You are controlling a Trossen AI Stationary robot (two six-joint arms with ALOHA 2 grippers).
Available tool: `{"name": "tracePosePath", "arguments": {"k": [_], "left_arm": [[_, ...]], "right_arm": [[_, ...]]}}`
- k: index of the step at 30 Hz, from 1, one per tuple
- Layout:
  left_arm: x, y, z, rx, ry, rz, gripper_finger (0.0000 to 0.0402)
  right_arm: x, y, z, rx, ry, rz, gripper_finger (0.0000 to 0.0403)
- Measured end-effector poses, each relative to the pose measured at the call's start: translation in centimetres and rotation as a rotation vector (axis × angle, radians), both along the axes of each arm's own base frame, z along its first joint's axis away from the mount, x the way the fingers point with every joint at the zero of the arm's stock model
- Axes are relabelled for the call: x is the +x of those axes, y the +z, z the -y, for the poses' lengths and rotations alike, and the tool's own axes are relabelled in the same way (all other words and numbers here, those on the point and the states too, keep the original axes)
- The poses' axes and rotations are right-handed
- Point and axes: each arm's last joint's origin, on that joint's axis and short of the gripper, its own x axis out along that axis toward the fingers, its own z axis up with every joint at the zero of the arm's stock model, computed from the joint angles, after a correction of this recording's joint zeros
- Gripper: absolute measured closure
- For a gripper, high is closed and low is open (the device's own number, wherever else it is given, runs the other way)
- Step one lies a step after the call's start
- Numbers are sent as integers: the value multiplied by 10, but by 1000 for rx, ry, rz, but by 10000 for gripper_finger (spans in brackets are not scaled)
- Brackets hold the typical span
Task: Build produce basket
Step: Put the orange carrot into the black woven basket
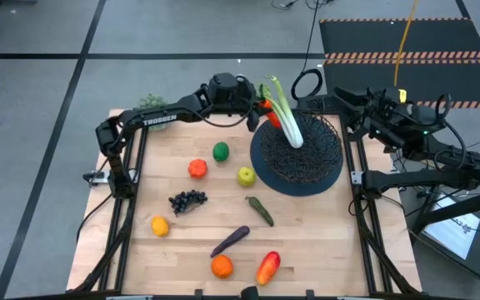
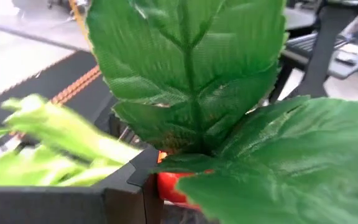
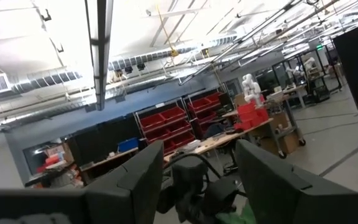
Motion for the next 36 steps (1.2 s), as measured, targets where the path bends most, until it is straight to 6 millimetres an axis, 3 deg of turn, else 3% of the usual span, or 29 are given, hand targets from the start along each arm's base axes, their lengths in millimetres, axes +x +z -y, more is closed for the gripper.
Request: {"name": "tracePosePath", "arguments": {"k": [12,20,31,36], "left_arm": [[38,-51,7,-10,-37,-17,238],[48,-76,8,-14,-39,-63,238],[48,-79,9,114,-40,-119,238],[52,-93,11,128,-61,-163,238]], "right_arm": [[-5,-1,-1,30,8,0,209],[-5,-1,0,51,-8,10,209],[-5,-1,0,64,-3,17,209],[-5,-1,0,64,-2,17,209]]}}
